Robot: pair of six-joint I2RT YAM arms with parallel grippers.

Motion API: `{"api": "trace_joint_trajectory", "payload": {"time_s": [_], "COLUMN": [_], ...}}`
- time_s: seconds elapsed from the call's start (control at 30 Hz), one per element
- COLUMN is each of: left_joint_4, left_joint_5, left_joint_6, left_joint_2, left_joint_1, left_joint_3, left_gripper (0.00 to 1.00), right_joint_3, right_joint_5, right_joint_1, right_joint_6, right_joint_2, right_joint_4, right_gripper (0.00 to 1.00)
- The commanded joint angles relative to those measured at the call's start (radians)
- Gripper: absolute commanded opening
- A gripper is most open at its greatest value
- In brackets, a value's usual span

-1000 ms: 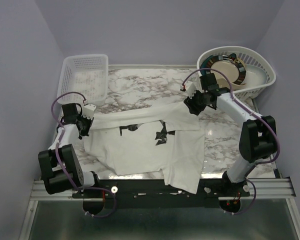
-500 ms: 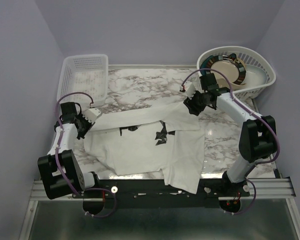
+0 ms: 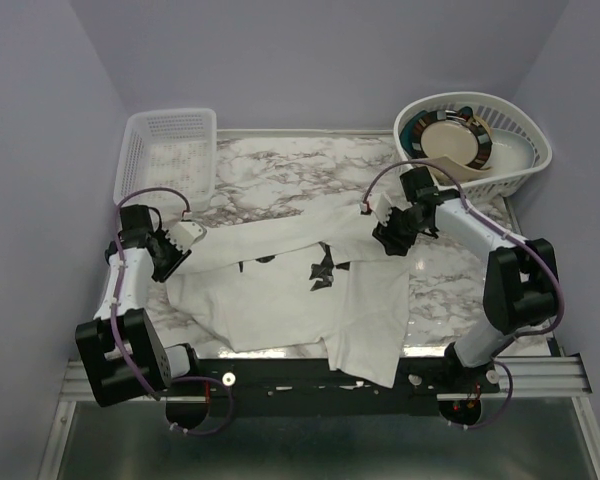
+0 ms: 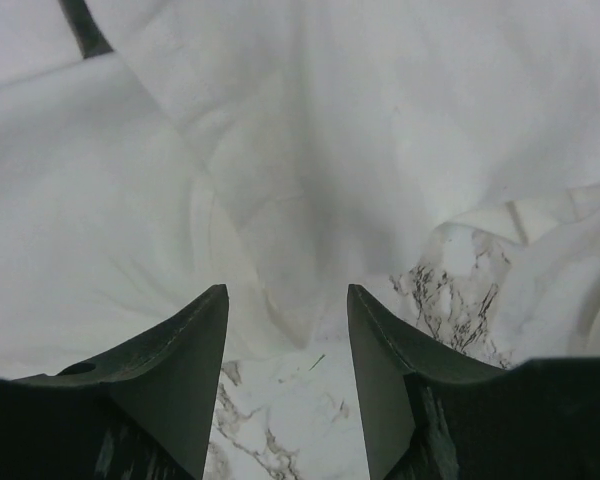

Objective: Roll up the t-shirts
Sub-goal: Fold the T-shirt at the center of the board.

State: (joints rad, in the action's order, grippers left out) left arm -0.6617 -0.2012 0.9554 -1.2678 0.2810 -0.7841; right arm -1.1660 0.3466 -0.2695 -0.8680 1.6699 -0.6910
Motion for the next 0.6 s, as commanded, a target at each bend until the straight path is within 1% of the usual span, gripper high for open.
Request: {"api": "trace_joint_trajectory", "payload": {"time_s": [0.0,0.07,0.1,0.17,0.2,0.23,0.27,0.3,0.33,0.4,0.43,0.47,0.57], "left_joint_4": [-0.036,-0.021,0.019,0.068,0.142,0.186,0.236,0.328,0.362,0.436,0.459,0.476,0.516], "left_joint_5": [-0.086,-0.098,-0.096,-0.086,-0.073,-0.055,-0.035,0.003,0.012,0.025,0.028,0.028,0.029], "left_joint_6": [-0.059,-0.116,-0.145,-0.217,-0.246,-0.273,-0.305,-0.357,-0.371,-0.409,-0.420,-0.422,-0.400], "left_joint_2": [0.065,0.047,0.024,0.001,-0.020,-0.027,-0.033,-0.045,-0.051,-0.071,-0.076,-0.080,-0.110], "left_joint_1": [-0.011,-0.032,-0.040,-0.046,-0.049,-0.051,-0.051,-0.049,-0.048,-0.049,-0.051,-0.051,-0.055], "left_joint_3": [-0.043,-0.053,-0.056,-0.069,-0.070,-0.070,-0.064,-0.058,-0.052,-0.038,-0.034,-0.024,-0.006], "left_gripper": [0.42,0.41,0.41,0.37,0.35,0.28,0.25,0.21,0.12,0.02,0.00,0.00,0.00], "right_joint_3": [0.077,0.049,0.030,-0.043,-0.064,-0.110,-0.133,-0.162,-0.185,-0.262,-0.286,-0.341,-0.412], "right_joint_5": [0.014,0.026,0.026,0.026,0.026,0.020,0.009,0.003,-0.007,-0.035,-0.044,-0.061,-0.098], "right_joint_1": [-0.007,-0.005,-0.005,-0.007,-0.007,-0.007,-0.007,-0.007,-0.007,-0.007,-0.007,-0.007,-0.007], "right_joint_6": [-0.078,-0.071,-0.063,-0.057,-0.055,-0.049,-0.048,-0.045,-0.031,-0.022,-0.019,-0.019,-0.049], "right_joint_2": [-0.088,-0.070,-0.047,-0.021,-0.010,0.016,0.028,0.046,0.082,0.129,0.149,0.200,0.286], "right_joint_4": [-0.012,-0.019,-0.018,-0.013,-0.005,0.010,0.037,0.051,0.067,0.105,0.111,0.119,0.104], "right_gripper": [0.59,0.59,0.59,0.57,0.56,0.55,0.54,0.53,0.51,0.45,0.41,0.33,0.24]}}
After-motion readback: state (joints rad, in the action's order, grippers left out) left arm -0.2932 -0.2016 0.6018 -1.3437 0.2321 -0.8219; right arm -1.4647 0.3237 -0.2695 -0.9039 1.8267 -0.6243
